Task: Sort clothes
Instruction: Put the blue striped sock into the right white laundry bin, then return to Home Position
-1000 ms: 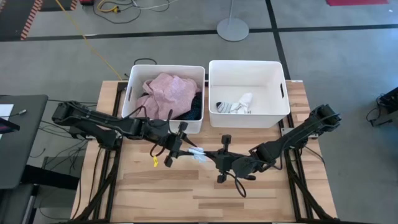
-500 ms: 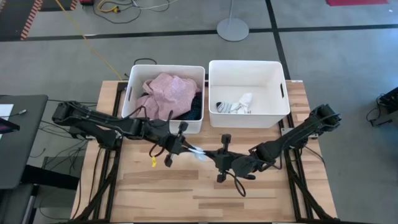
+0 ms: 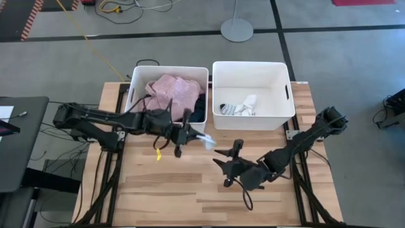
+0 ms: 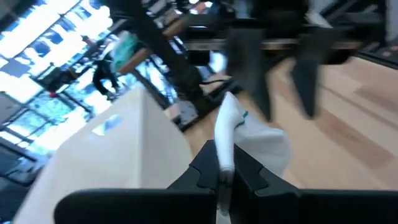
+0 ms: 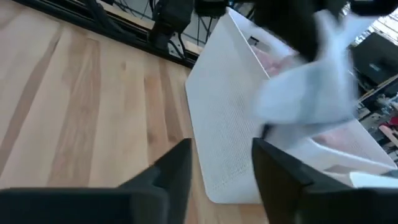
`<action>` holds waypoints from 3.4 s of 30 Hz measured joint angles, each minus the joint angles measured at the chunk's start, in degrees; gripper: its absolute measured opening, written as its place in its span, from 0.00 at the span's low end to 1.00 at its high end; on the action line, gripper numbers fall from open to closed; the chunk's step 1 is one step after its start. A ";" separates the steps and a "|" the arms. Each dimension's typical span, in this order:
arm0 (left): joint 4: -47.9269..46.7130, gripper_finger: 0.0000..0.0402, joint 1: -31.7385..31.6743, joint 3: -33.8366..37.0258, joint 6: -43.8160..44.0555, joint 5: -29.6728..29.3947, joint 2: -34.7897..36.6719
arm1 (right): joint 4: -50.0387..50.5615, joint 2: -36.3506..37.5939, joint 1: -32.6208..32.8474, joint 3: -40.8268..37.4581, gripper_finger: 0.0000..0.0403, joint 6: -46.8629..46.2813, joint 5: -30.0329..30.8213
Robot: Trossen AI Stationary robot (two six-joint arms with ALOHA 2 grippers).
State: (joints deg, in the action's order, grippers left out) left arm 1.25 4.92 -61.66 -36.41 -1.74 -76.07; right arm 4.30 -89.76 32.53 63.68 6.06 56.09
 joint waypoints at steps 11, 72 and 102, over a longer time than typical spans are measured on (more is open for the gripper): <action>7.94 0.00 -8.61 -3.34 -2.16 3.13 0.00 | 12.01 0.00 3.64 0.00 0.58 -17.47 0.91; -4.73 0.46 -26.11 -37.82 17.08 25.30 -33.57 | 13.24 -0.52 11.11 -7.76 0.55 -41.17 0.31; -47.22 0.46 -8.99 -37.49 6.18 6.63 -7.87 | 8.28 12.90 13.08 -7.72 0.55 -13.04 1.10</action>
State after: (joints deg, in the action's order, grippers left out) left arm -45.98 -4.07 -99.15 -30.23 4.89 -83.95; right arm 12.58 -76.85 45.61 55.96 -6.98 57.19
